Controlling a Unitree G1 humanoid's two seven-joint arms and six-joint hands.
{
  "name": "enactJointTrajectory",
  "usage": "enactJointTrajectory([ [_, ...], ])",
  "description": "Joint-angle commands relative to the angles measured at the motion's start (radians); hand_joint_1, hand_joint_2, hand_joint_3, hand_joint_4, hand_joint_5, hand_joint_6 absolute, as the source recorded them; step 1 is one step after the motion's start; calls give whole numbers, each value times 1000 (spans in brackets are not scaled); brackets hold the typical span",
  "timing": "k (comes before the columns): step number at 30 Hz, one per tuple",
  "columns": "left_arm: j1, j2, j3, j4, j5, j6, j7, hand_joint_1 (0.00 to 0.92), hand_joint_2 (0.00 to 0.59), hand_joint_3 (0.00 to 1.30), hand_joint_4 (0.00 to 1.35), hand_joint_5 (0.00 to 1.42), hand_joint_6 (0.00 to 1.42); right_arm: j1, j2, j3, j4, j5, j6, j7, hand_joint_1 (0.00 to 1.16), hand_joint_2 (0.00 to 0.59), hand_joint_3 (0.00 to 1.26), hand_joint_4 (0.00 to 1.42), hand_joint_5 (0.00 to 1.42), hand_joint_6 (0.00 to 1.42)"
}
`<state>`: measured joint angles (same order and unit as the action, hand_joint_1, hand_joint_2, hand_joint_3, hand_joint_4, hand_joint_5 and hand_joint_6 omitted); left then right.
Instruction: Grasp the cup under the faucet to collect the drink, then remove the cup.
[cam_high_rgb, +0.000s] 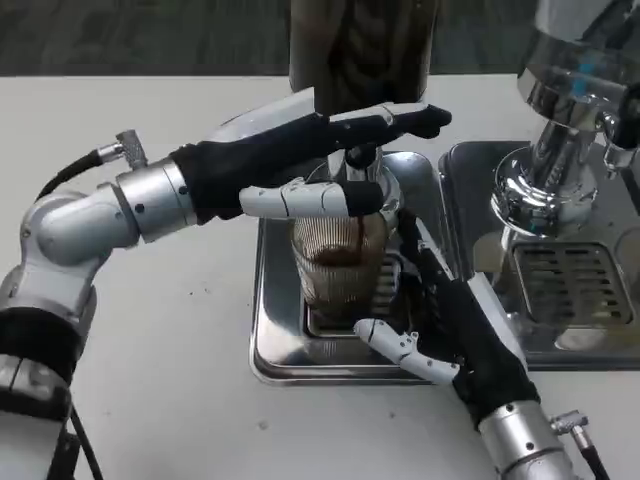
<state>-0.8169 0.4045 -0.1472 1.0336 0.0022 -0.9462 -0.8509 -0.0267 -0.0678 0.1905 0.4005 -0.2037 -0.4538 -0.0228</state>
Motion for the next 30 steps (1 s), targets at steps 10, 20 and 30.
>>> enactJointTrajectory([
  [10,64,42,-13,17,40,50,-20,0,95,112,0,0,0,-54,20,-8,88,15,-42,15,639,217,0,0,16,113],
  [20,75,44,-2,3,20,47,-24,0,96,115,0,0,0,-70,28,-10,116,14,-60,14,632,220,0,2,16,113],
  [30,90,33,44,-27,-77,36,-45,0,110,125,24,20,0,-72,29,-10,110,16,-60,18,629,221,0,2,26,113],
])
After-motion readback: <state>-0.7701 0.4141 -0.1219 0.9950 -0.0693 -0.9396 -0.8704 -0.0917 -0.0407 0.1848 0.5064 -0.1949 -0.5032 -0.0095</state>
